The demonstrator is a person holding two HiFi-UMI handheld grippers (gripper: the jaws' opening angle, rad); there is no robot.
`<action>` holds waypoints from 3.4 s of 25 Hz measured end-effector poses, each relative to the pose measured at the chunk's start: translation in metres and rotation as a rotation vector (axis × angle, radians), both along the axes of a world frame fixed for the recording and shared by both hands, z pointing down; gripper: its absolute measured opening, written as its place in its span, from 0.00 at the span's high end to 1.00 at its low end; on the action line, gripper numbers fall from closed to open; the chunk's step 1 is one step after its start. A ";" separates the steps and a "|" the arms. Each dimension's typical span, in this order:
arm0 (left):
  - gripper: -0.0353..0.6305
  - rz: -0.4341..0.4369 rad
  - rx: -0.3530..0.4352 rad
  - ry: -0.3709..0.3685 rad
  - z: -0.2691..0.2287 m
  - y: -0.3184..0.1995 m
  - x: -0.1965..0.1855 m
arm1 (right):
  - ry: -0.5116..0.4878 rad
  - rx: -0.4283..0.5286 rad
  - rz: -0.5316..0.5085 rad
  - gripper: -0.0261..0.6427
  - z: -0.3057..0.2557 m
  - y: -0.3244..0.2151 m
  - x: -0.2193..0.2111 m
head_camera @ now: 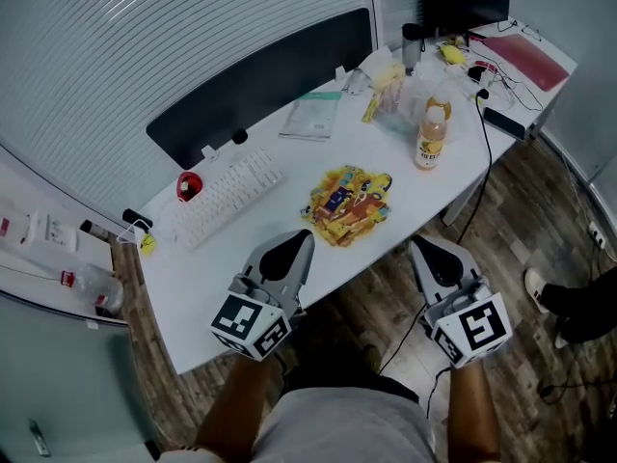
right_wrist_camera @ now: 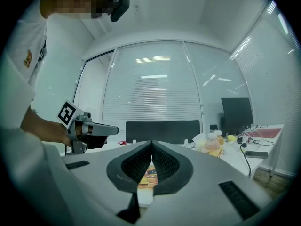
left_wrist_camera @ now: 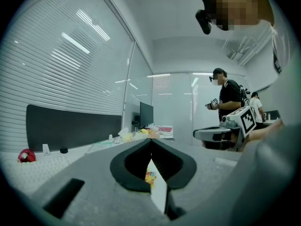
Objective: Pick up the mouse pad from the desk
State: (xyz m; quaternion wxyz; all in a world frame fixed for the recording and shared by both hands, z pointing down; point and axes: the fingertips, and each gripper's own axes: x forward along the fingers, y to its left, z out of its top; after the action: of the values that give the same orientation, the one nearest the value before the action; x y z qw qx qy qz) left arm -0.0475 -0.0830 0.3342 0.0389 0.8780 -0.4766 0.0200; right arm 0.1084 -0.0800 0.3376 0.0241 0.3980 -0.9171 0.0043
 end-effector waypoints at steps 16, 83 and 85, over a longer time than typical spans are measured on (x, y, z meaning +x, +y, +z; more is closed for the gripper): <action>0.92 0.006 -0.132 -0.070 0.058 -0.085 -0.041 | 0.111 -0.058 0.025 0.94 0.028 -0.078 -0.046; 0.48 -0.038 -0.716 -0.365 0.239 -0.153 -0.045 | 0.463 -0.591 0.017 0.49 0.227 -0.232 -0.053; 0.48 -0.034 -0.716 -0.368 0.239 -0.152 -0.045 | 0.460 -0.593 0.012 0.49 0.227 -0.230 -0.054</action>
State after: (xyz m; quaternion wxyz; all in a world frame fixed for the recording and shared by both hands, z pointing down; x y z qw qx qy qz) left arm -0.0924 -0.2353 0.5731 0.2568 0.7826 -0.4530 0.3412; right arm 0.0544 -0.3099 0.5643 0.3437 0.3698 -0.8441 0.1805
